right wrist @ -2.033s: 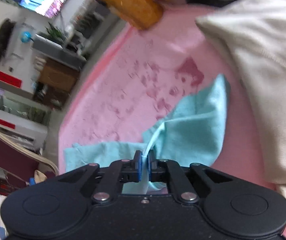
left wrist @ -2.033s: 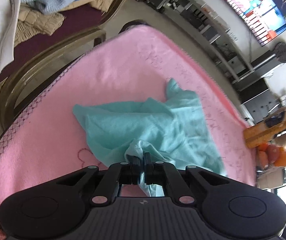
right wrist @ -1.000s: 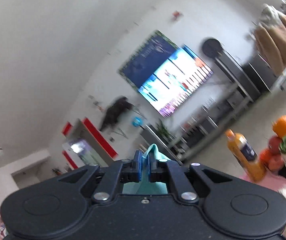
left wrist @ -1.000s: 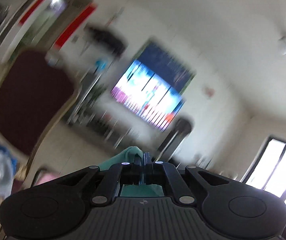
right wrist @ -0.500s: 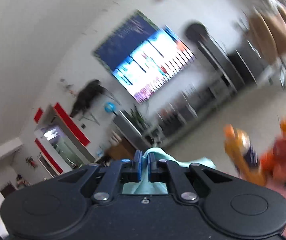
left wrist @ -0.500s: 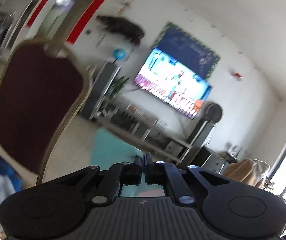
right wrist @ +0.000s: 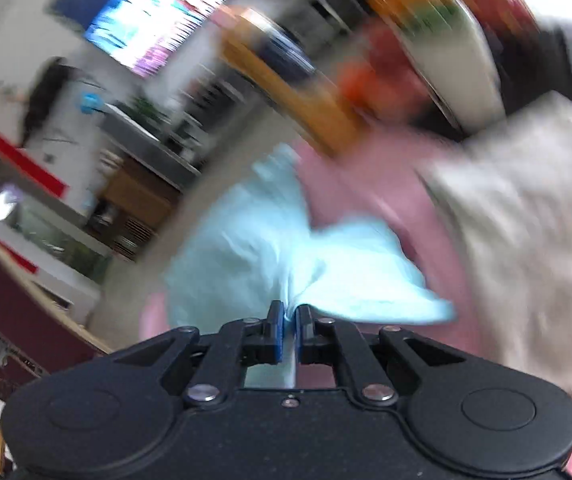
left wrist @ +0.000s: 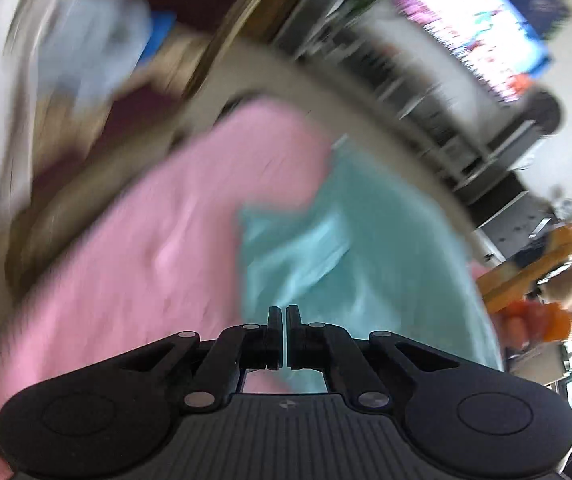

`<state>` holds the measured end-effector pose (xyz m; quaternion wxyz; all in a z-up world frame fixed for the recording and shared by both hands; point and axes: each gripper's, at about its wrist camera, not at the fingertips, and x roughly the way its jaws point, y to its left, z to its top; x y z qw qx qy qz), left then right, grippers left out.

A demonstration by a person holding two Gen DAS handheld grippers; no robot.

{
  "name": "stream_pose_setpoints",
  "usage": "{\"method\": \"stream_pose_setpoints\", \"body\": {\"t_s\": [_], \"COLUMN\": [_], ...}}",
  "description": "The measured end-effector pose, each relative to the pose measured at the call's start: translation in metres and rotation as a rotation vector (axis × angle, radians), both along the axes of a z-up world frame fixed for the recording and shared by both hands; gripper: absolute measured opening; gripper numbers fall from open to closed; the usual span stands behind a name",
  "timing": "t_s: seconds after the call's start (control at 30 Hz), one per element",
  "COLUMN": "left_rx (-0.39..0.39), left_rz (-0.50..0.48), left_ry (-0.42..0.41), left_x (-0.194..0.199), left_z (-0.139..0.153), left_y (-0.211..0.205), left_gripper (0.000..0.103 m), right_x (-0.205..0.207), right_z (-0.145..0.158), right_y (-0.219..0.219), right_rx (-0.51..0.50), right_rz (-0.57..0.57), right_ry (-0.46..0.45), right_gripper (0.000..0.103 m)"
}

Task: Fold clothes
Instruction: 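Lay the T-shirt back on the blanket, holding its edges with both grippers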

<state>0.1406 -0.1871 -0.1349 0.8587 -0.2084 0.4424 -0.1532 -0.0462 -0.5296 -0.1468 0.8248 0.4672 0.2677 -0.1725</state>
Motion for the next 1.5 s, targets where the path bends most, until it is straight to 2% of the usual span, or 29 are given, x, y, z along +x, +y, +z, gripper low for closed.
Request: {"method": "stream_pose_setpoints", "body": {"t_s": [0.1, 0.13, 0.23, 0.27, 0.4, 0.57, 0.73, 0.9, 0.93, 0.97, 1.1, 1.2, 1.37, 1.5], "left_rx": [0.011, 0.003, -0.022, -0.04, -0.092, -0.046, -0.011, 0.04, 0.053, 0.066, 0.088, 0.046, -0.041, -0.045], "left_rz": [0.038, 0.045, 0.067, 0.069, 0.047, 0.026, 0.017, 0.011, 0.011, 0.011, 0.044, 0.069, 0.096, 0.119], "left_ry": [0.105, 0.103, 0.089, 0.101, 0.158, 0.177, 0.137, 0.113, 0.11, 0.107, 0.07, 0.032, -0.036, -0.113], "left_x": [0.007, 0.007, 0.002, 0.005, 0.023, 0.04, 0.048, 0.048, 0.047, 0.046, 0.038, 0.026, 0.005, -0.023], "left_z": [-0.032, -0.031, -0.031, -0.034, -0.045, -0.06, -0.065, -0.065, -0.065, -0.065, -0.055, -0.033, 0.02, 0.061], "left_y": [0.008, 0.011, 0.015, 0.014, 0.007, -0.015, -0.026, -0.031, -0.032, -0.033, -0.032, -0.023, 0.005, 0.034], "left_gripper": [0.0, 0.0, 0.033, 0.035, 0.035, 0.034, 0.032, 0.012, 0.005, 0.003, 0.0, 0.0, 0.0, 0.0], "right_x": [-0.008, -0.011, -0.014, -0.015, -0.016, -0.002, 0.007, 0.012, 0.013, 0.013, 0.015, 0.015, 0.011, 0.004], "right_z": [-0.032, -0.04, -0.027, -0.026, -0.032, -0.027, -0.035, -0.04, -0.04, -0.041, -0.041, -0.033, 0.007, 0.05], "right_y": [-0.001, -0.002, 0.005, 0.007, 0.012, -0.004, -0.013, -0.016, -0.017, -0.017, -0.017, -0.015, -0.007, 0.002], "right_rx": [0.12, 0.161, 0.052, 0.048, 0.073, 0.095, 0.102, 0.104, 0.1, 0.096, 0.084, 0.045, 0.013, -0.019], "right_rz": [-0.025, -0.032, -0.018, -0.009, 0.005, -0.011, -0.018, -0.025, -0.026, -0.027, -0.038, -0.053, -0.049, -0.042], "right_ry": [0.071, 0.093, 0.091, 0.085, 0.095, 0.105, 0.118, 0.134, 0.138, 0.141, 0.144, 0.111, 0.019, -0.012], "right_gripper": [0.006, 0.006, 0.006, 0.006, 0.006, 0.007, 0.007, 0.007, 0.007, 0.007, 0.007, 0.006, 0.006, 0.006]}}
